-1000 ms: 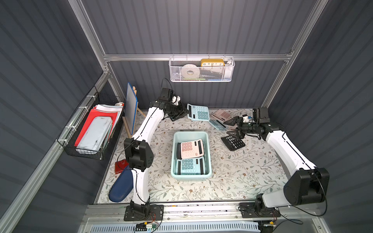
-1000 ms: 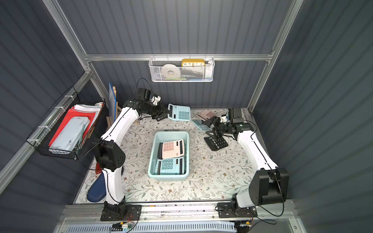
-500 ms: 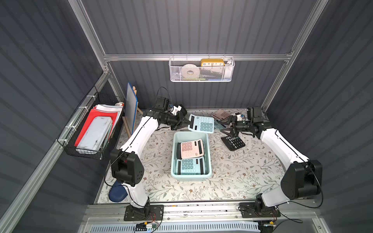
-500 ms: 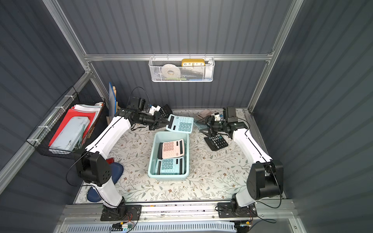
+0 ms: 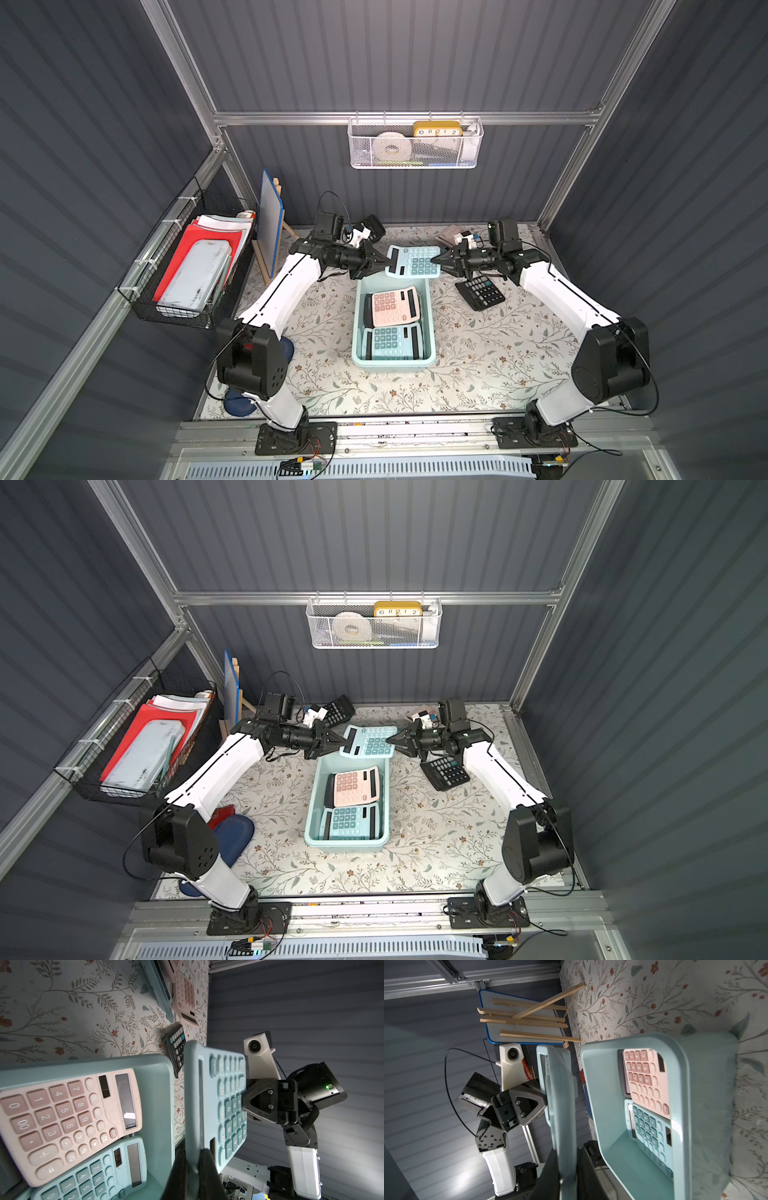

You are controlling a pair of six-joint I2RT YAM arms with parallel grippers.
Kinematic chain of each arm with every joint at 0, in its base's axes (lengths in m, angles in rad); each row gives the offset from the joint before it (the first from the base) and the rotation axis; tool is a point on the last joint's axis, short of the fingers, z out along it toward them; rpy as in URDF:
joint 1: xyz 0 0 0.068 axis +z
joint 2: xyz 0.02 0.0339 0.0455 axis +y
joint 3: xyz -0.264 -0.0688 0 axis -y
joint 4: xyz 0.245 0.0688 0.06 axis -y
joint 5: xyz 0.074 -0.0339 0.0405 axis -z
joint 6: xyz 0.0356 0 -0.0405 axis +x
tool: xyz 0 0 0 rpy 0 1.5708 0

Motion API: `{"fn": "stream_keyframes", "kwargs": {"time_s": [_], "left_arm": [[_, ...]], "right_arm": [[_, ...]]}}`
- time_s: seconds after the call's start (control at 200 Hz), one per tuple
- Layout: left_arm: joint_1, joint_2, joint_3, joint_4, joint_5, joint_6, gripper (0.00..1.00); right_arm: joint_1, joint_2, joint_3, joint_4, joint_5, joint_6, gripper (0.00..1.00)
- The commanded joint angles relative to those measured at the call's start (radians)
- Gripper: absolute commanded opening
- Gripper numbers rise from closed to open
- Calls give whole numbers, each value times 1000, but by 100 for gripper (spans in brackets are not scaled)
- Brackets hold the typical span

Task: Put the calculator in the storage box
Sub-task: Pick up the calculator at the center of the board.

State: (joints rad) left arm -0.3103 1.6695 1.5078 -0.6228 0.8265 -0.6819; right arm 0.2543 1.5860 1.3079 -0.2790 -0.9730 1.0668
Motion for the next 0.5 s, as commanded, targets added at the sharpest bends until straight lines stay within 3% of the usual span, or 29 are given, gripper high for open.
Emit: {"fn": "stream_keyframes", "kwargs": {"time_s": [0.0,0.05,0.195,0.495], "left_arm": [[-9,-45,-11,6,-15,30,30],[-9,-52,-9,4,-35,30,48],[-8,-63,20,-29,-120,37,98],[-6,-105,66,-134,-372,36,99]], "right_arm": [[8,-19,-22,39,0,28,7],[9,-25,-32,38,5,29,0],[24,-29,-24,-18,27,-15,0],[107,-6,16,-147,130,-144,0]]}}
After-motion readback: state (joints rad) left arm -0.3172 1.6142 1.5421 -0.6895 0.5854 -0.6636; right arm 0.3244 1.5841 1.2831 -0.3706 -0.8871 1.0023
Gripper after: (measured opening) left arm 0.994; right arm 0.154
